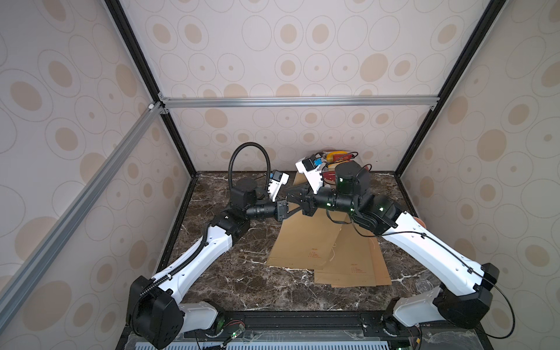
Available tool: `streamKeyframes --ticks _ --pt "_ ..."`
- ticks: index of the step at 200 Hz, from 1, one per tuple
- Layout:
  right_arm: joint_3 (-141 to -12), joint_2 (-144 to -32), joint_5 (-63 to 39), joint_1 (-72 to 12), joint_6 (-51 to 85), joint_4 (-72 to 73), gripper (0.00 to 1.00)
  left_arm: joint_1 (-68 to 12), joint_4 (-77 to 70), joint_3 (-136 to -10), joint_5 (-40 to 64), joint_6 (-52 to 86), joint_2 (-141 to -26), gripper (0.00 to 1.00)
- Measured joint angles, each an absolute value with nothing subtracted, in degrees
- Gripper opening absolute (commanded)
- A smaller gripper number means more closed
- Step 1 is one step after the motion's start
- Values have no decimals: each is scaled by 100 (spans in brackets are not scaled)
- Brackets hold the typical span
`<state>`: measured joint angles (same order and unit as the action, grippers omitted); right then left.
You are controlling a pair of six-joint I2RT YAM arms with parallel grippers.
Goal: Close the mouth of the file bag
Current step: Close the file bag.
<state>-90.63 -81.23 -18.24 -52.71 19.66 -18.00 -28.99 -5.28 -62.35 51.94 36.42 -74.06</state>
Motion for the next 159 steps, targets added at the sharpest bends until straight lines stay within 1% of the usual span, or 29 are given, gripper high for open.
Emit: streamKeyframes --ticks 37,64,115,159 --pt "-8921 -8005 -1817 -5315 2080 -1623 0 -2899 -707 -6191 5216 3769 -7404 0" --pt "-8217 -7476 -1529 -5334 2082 -1557 0 -2899 -836 -6121 5218 3868 -7404 0" --pt "-7376 -6678 -902 -5334 2156 -1656 0 -2801 -1286 -5935 5214 4176 -7391 0" --pt "-6182 -6274 -934 -5334 2379 -1138 0 -2751 -1592 -5815 5142 4370 -7380 0"
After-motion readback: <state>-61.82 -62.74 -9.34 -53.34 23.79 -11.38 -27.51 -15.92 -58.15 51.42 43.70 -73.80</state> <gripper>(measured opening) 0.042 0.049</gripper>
